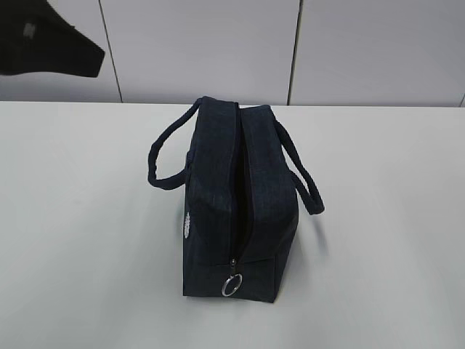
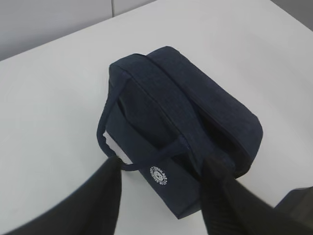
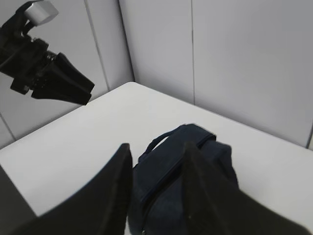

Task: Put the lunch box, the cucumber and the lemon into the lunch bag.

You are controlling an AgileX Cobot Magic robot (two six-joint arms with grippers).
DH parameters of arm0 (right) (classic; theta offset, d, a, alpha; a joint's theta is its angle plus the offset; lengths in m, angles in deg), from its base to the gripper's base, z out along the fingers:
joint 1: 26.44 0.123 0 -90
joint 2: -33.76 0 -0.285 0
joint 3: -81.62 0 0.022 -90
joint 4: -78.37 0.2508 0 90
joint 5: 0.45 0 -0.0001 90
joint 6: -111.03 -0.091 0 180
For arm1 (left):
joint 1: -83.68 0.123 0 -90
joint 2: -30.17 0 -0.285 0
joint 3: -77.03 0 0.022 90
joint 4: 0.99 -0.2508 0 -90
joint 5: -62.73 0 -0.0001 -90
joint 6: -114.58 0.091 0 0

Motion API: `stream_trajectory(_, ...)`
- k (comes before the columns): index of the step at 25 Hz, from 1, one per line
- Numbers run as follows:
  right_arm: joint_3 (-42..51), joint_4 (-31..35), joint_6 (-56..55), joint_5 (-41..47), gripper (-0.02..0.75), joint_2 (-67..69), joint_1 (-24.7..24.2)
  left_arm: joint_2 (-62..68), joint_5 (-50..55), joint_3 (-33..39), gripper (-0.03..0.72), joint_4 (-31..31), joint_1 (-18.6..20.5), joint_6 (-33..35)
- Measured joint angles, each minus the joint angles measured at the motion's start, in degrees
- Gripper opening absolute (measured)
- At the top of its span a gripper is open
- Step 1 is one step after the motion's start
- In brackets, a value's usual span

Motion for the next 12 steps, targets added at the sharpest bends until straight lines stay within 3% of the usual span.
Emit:
stream_trajectory(8,1.3,6.1,0.0,3.7,0.246,-0.3,0.0,-9.4,-1.9,8.3,0.354,-1.6,0.0,0.0)
stream_trajectory(12,1.3,0.3,-1.4,5.1,0.245,0.3,0.0,-13.5,-1.9,11.8,0.354,-1.7,0.0,0.0)
